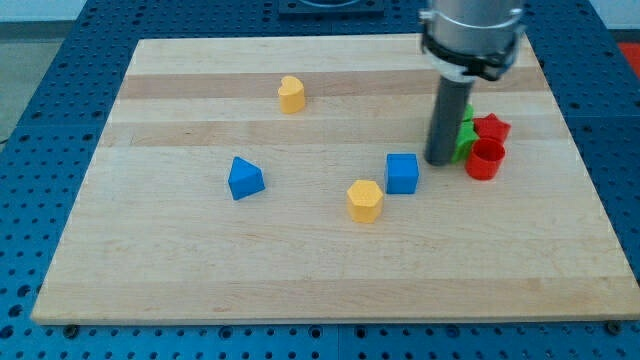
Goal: Push the blue cube closer to the yellow heart
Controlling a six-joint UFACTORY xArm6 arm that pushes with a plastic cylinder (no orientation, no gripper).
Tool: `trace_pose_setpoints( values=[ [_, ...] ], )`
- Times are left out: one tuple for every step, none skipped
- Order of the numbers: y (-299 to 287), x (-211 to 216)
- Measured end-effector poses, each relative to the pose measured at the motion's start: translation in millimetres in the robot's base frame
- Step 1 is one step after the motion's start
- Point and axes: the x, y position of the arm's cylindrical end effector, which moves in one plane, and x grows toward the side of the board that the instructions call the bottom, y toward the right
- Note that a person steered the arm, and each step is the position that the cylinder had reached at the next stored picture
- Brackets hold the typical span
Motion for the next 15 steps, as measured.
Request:
trace_pose_setpoints(
  values=[
    [-0.9, 3.0],
    [-3.7, 6.6],
    [-3.7, 10.8],
    [-17.0, 10.8],
    [-40.6, 17.1],
    [-53.4, 21.7],
    [-87.6, 21.7],
    [-73.5, 22.3],
    [-65.5, 39.1],
    [-60.7, 68.2],
    [-61.6, 97.7],
    [-101.2, 96.1],
    [-111.9, 58.8],
    [-115.8, 20.9],
    [-142.2, 1.8]
  ],
)
